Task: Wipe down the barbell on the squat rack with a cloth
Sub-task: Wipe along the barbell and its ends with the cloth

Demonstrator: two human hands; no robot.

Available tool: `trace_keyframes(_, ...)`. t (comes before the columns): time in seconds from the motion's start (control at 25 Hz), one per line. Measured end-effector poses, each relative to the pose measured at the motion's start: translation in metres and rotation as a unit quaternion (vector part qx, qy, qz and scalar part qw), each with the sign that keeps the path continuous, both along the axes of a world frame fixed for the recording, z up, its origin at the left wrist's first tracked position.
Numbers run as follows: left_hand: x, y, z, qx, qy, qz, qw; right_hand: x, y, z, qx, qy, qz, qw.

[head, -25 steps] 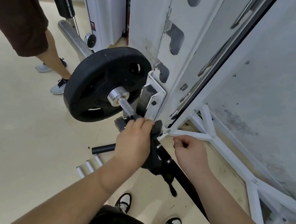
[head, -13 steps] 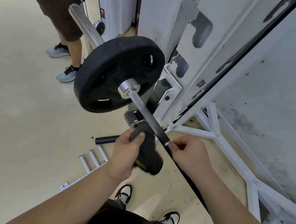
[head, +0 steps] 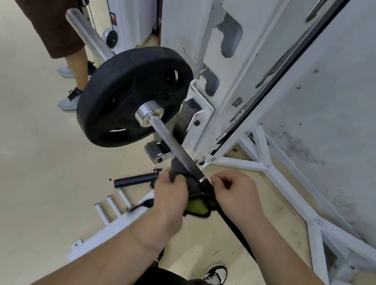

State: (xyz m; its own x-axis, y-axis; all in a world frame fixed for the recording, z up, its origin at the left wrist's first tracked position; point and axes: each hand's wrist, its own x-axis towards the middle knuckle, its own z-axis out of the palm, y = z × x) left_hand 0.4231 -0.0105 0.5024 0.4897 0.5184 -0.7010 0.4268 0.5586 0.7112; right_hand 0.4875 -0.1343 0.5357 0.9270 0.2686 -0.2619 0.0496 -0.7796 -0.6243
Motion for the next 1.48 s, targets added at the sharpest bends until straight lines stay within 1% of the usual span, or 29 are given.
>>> trace_keyframes(0.08, -0.017, -0.010, 0.006, 0.085, 0.010, -0.144, 0.986, 0.001, -0.004, 0.001, 0.015, -0.001, -0.002, 1.000)
trace_keyframes(0.12, -0.022, -0.003, 0.013, 0.137, 0.003, -0.192, 0.972, 0.002, -0.008, 0.002, 0.019, 0.000, -0.003, 1.000)
trace_keyframes(0.2, -0.019, 0.023, 0.031, 0.267, -0.055, -0.213, 0.938, 0.005, -0.015, 0.004, 0.028, 0.002, -0.014, 0.999)
trace_keyframes(0.28, -0.004, 0.036, 0.054, 0.375, -0.127, -0.233, 0.888, 0.007, -0.021, 0.005, 0.037, 0.018, -0.031, 0.999)
trace_keyframes(0.32, 0.006, 0.038, 0.054, 0.437, -0.152, -0.280, 0.841, 0.007, -0.023, 0.006, 0.036, 0.027, -0.039, 0.998)
trace_keyframes(0.36, 0.020, 0.038, 0.051, 0.510, -0.152, -0.357, 0.768, 0.006, -0.026, 0.005, 0.037, 0.035, -0.048, 0.998)
trace_keyframes(0.44, 0.042, 0.032, 0.033, 0.607, -0.067, -0.516, 0.600, 0.002, -0.035, 0.006, 0.051, 0.050, -0.069, 0.995)
trace_keyframes(0.48, 0.050, 0.027, 0.027, 0.620, -0.018, -0.558, 0.551, 0.000, -0.040, 0.008, 0.058, 0.054, -0.077, 0.994)
trace_keyframes(0.52, 0.056, 0.019, 0.023, 0.618, 0.004, -0.575, 0.537, -0.003, -0.046, 0.009, 0.062, 0.053, -0.086, 0.993)
trace_keyframes(0.56, 0.060, 0.009, 0.023, 0.602, -0.007, -0.587, 0.542, -0.005, -0.053, 0.010, 0.063, 0.046, -0.098, 0.992)
trace_keyframes(0.6, 0.058, -0.003, 0.027, 0.574, -0.048, -0.606, 0.549, -0.008, -0.060, 0.011, 0.060, 0.039, -0.109, 0.991)
trace_keyframes(0.64, 0.051, -0.014, 0.031, 0.550, -0.102, -0.629, 0.539, -0.013, -0.069, 0.012, 0.057, 0.030, -0.121, 0.991)
trace_keyframes(0.68, 0.045, -0.017, 0.034, 0.534, -0.134, -0.655, 0.518, -0.017, -0.078, 0.013, 0.054, 0.019, -0.131, 0.990)
trace_keyframes(0.72, 0.046, -0.013, 0.037, 0.523, -0.132, -0.671, 0.509, -0.023, -0.087, 0.014, 0.050, 0.011, -0.140, 0.989)
trace_keyframes(0.76, 0.055, -0.003, 0.037, 0.520, -0.100, -0.677, 0.512, -0.028, -0.095, 0.016, 0.048, 0.007, -0.148, 0.988)
trace_keyframes(0.84, 0.075, 0.012, 0.034, 0.545, 0.025, -0.655, 0.523, -0.041, -0.115, 0.019, 0.045, 0.002, -0.169, 0.985)
trace_keyframes(0.88, 0.077, 0.011, 0.032, 0.562, 0.072, -0.631, 0.530, -0.046, -0.124, 0.020, 0.044, -0.003, -0.175, 0.984)
trace_keyframes(0.92, 0.073, 0.000, 0.032, 0.574, 0.079, -0.613, 0.537, -0.051, -0.132, 0.021, 0.041, -0.004, -0.181, 0.983)
trace_keyframes(0.96, 0.064, -0.017, 0.032, 0.582, 0.049, -0.606, 0.541, -0.055, -0.139, 0.022, 0.042, -0.003, -0.188, 0.981)
trace_keyframes(1.0, 0.051, -0.039, 0.033, 0.576, -0.005, -0.615, 0.539, -0.059, -0.146, 0.022, 0.045, -0.003, -0.197, 0.979)
trace_keyframes(1.08, 0.020, -0.076, 0.034, 0.529, -0.114, -0.659, 0.523, -0.070, -0.162, 0.023, 0.047, -0.010, -0.202, 0.978)
trace_keyframes(1.12, 0.016, -0.082, 0.033, 0.517, -0.132, -0.673, 0.513, -0.077, -0.172, 0.023, 0.049, -0.013, -0.201, 0.978)
trace_keyframes(1.16, 0.021, -0.084, 0.031, 0.520, -0.123, -0.671, 0.513, -0.085, -0.184, 0.023, 0.049, -0.016, -0.201, 0.978)
trace_keyframes(1.2, 0.027, -0.086, 0.028, 0.538, -0.091, -0.654, 0.525, -0.094, -0.197, 0.023, 0.045, -0.017, -0.201, 0.978)
trace_keyframes(1.28, 0.018, -0.105, 0.024, 0.572, -0.022, -0.594, 0.565, -0.117, -0.231, 0.023, 0.026, -0.032, -0.208, 0.977)
trace_keyframes(1.32, 0.003, -0.123, 0.023, 0.588, -0.025, -0.561, 0.582, -0.127, -0.246, 0.022, 0.019, -0.040, -0.216, 0.975)
trace_keyframes(1.36, -0.014, -0.147, 0.022, 0.594, -0.063, -0.543, 0.590, -0.138, -0.260, 0.022, 0.019, -0.046, -0.226, 0.973)
trace_keyframes(1.44, -0.050, -0.185, 0.024, 0.583, -0.159, -0.544, 0.582, -0.160, -0.280, 0.023, 0.032, -0.044, -0.226, 0.973)
trace_keyframes(1.48, -0.058, -0.191, 0.023, 0.569, -0.170, -0.552, 0.585, -0.171, -0.287, 0.022, 0.042, -0.038, -0.207, 0.977)
